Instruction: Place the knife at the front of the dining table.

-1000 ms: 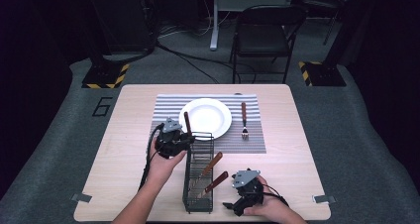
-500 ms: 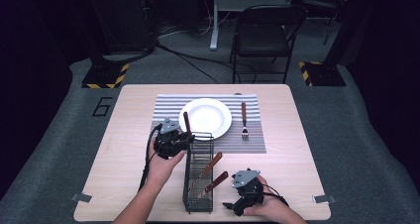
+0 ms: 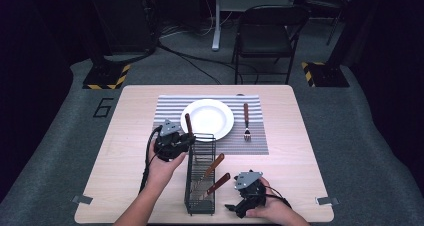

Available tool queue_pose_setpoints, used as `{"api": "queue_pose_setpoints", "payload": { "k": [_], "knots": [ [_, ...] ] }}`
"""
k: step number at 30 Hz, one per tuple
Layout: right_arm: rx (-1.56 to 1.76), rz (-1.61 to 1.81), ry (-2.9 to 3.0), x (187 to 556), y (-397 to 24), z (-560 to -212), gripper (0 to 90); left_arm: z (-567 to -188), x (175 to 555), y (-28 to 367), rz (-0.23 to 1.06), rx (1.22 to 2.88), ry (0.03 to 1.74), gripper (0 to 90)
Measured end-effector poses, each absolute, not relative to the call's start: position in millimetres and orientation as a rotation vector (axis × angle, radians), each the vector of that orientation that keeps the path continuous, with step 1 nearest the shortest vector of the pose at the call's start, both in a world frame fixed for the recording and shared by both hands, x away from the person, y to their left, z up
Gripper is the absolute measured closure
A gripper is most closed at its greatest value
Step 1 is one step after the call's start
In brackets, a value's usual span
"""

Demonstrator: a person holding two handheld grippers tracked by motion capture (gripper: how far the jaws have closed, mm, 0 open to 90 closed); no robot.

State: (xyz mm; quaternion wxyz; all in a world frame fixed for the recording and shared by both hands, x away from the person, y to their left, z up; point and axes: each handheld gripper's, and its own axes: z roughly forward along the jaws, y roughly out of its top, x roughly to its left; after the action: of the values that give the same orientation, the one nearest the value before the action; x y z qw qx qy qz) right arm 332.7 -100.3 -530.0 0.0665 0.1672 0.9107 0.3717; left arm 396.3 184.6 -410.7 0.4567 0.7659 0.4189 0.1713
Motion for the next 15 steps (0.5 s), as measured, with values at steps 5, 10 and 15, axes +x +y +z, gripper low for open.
{"api": "queue_pose_setpoints", "payload": {
  "k": [5,10,15],
  "knots": [
    [0.501,1.118,2.744,332.9,-100.4,-530.1,0.0,-410.4,392.2,185.1,0.423,1.890,1.026,74.8],
    [0.502,1.118,2.744,332.9,-100.4,-530.1,0.0,-411.0,386.9,185.5,0.432,1.878,1.018,75.4],
    [0.502,1.117,2.744,332.9,-100.4,-530.1,0.0,-411.7,382.0,182.0,0.440,1.879,0.976,76.1]
  ]
}}
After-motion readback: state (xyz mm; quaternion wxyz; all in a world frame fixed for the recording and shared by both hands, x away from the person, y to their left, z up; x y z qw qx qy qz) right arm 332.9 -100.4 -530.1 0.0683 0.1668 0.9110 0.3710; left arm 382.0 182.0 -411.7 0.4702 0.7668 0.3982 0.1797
